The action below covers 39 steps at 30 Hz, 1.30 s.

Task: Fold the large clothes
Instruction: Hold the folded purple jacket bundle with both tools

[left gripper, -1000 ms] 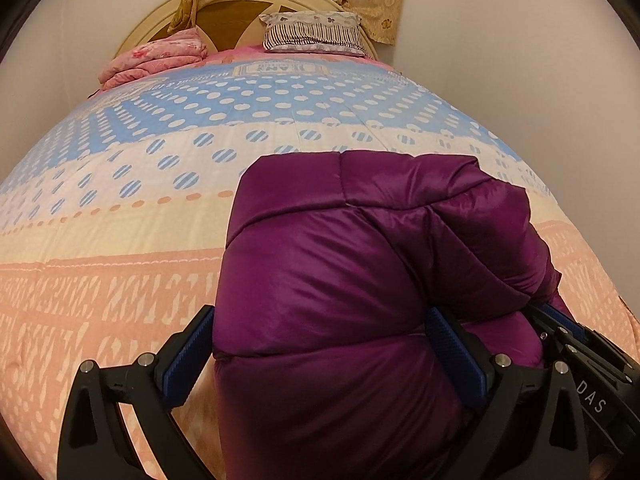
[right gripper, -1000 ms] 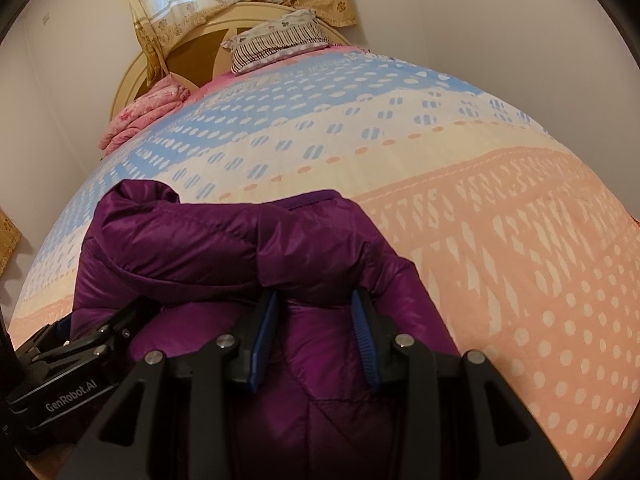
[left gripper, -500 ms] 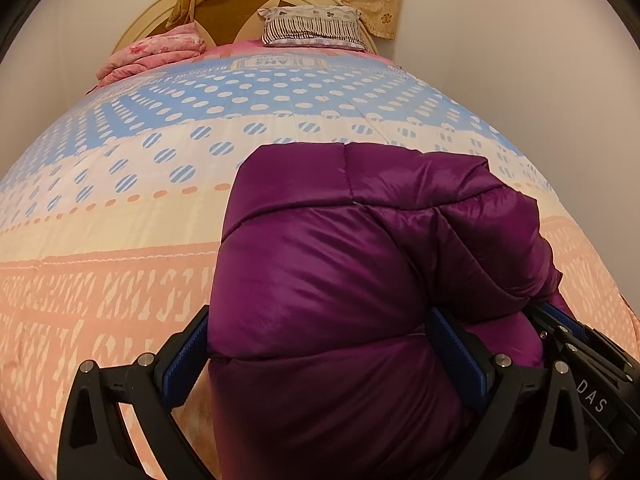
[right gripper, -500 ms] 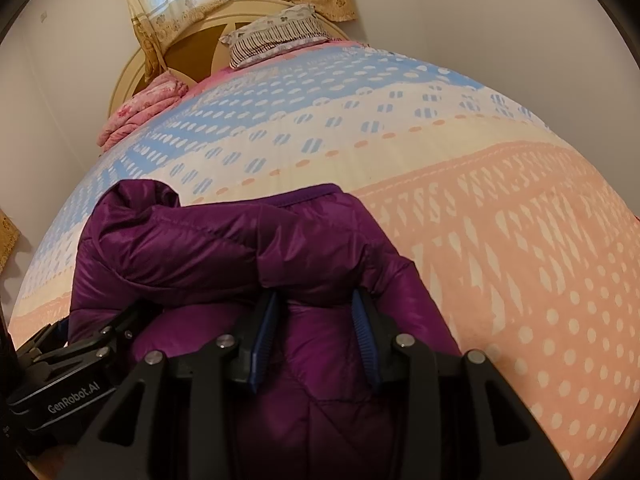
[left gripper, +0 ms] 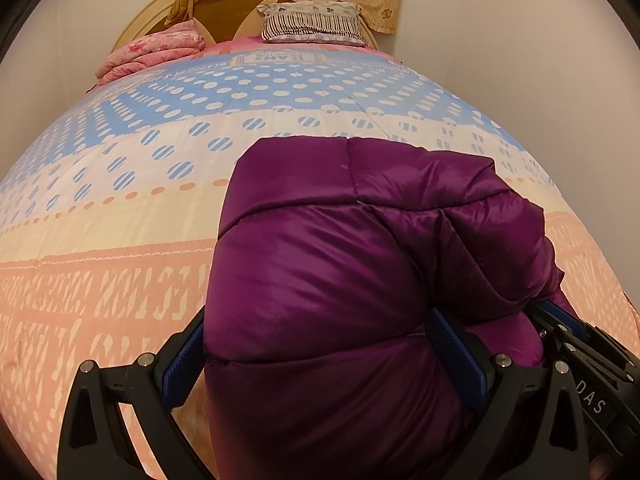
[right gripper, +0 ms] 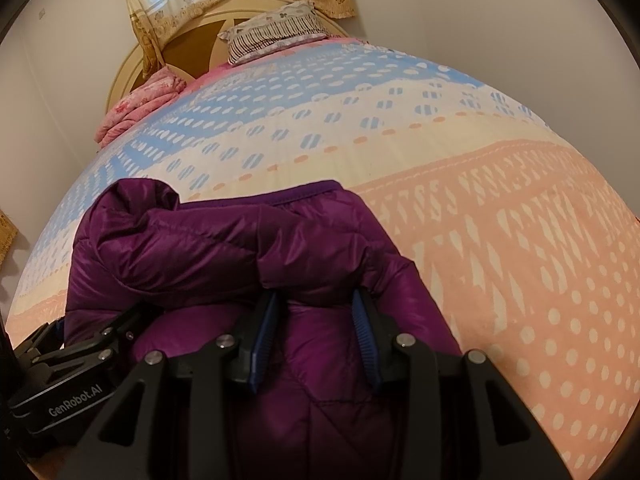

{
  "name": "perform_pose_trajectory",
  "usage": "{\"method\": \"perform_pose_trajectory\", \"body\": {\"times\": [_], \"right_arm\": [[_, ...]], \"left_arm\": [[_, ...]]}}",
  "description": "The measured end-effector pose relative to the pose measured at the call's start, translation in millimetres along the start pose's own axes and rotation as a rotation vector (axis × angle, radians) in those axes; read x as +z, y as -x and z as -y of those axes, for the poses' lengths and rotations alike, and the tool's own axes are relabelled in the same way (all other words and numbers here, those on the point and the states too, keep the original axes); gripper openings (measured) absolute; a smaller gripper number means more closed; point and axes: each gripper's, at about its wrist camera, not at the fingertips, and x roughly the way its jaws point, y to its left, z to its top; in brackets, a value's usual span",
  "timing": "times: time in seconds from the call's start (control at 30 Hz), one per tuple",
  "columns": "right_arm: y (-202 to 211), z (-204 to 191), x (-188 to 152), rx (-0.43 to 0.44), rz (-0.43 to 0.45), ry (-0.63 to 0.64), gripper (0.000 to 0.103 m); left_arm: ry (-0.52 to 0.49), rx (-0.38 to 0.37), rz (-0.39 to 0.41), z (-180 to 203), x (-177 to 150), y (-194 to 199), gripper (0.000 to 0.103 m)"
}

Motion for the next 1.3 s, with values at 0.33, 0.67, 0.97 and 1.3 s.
{"method": "perform_pose_trajectory", "body": {"times": [0.33,0.67,0.97,1.3], "right_arm": [[-1.9,-2.7,-0.1,-0.026,-0.007,0.016,0.041],[-2.3,-5.7,0.2,-0.046,-0.009,0.026,0.041],[-2.3,-6.1,0.4,-0.049,-0.008,0.027,0.041],[-2.6,-6.7,0.2,-0.048,-0.007,0.024,0.041]], "left_arm": [[-0.001,0.0,-0.008,-0.6,-1.1,-2.8,0.102],[-0.003,0.0,-0.013,0.2,-0.7,-4.2,0.102],[-0.004,0.002,-0.012,-0.6,-1.1,-4.0,0.102],[-0.002,0.0,-0.013,0.9,-0.7,-4.7,0.102]]}}
